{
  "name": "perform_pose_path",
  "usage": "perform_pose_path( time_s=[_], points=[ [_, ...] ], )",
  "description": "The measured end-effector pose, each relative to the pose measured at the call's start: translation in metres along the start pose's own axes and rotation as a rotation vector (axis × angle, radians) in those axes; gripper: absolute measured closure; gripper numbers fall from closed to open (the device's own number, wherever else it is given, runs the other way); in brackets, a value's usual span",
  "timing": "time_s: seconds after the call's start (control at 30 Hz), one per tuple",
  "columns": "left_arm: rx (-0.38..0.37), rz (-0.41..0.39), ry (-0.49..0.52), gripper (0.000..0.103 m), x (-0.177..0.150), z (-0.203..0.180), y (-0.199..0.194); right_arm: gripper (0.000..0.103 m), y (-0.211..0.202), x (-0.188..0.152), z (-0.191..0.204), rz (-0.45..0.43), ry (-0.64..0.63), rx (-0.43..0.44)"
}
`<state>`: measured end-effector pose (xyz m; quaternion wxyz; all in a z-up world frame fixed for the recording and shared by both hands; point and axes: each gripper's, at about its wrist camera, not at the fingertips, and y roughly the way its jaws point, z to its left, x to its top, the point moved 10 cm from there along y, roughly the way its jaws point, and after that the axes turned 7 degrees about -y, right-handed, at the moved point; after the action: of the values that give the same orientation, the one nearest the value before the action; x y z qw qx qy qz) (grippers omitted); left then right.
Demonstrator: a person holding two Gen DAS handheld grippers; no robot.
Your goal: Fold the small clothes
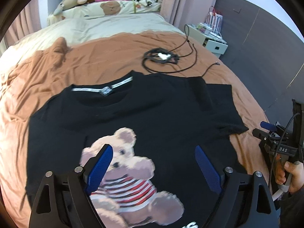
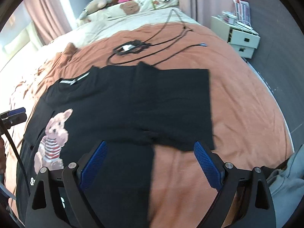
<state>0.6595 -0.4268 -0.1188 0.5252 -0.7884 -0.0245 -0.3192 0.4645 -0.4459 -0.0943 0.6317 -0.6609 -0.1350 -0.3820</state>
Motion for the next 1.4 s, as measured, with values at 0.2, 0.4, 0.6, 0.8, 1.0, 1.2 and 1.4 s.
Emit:
perform_pose_path(
  time_s=[0.2, 0.4, 0.6, 0.8, 1.0, 1.2, 1.4],
  points=[
    [-0.012, 0.028, -0.006, 0.036, 0.006, -0.025, 0.032, 0.029, 0.013, 0.004, -0.033, -0.002, 0.065, 0.014],
    [-0.031, 0.069, -0.002, 0.055, 0.007, -0.050, 0.069, 0.051, 0.041, 0.011, -0.063, 0.028, 0.156, 0.069],
    [-0.039, 0.092, 0.024, 0.062, 0.007, -0.068, 0.101, 0.052, 0.069, 0.017, -0.085, 0.041, 0.204, 0.086],
    [-0.051, 0.117, 0.026, 0.072, 0.007, -0.081, 0.132, 0.058, 0.095, 0.024, -0.096, 0.063, 0.238, 0.089],
    [-0.061, 0.147, 0.029, 0.087, 0.006, -0.090, 0.154, 0.058, 0.126, 0.025, -0.107, 0.122, 0.251, 0.048],
    [-0.080, 0.164, 0.036, 0.093, 0.005, -0.099, 0.169, 0.070, 0.139, 0.037, -0.111, 0.097, 0.277, 0.094],
    [-0.125, 0.187, 0.036, 0.096, 0.002, -0.113, 0.179, 0.097, 0.141, 0.037, -0.110, 0.070, 0.302, 0.190]
  ],
)
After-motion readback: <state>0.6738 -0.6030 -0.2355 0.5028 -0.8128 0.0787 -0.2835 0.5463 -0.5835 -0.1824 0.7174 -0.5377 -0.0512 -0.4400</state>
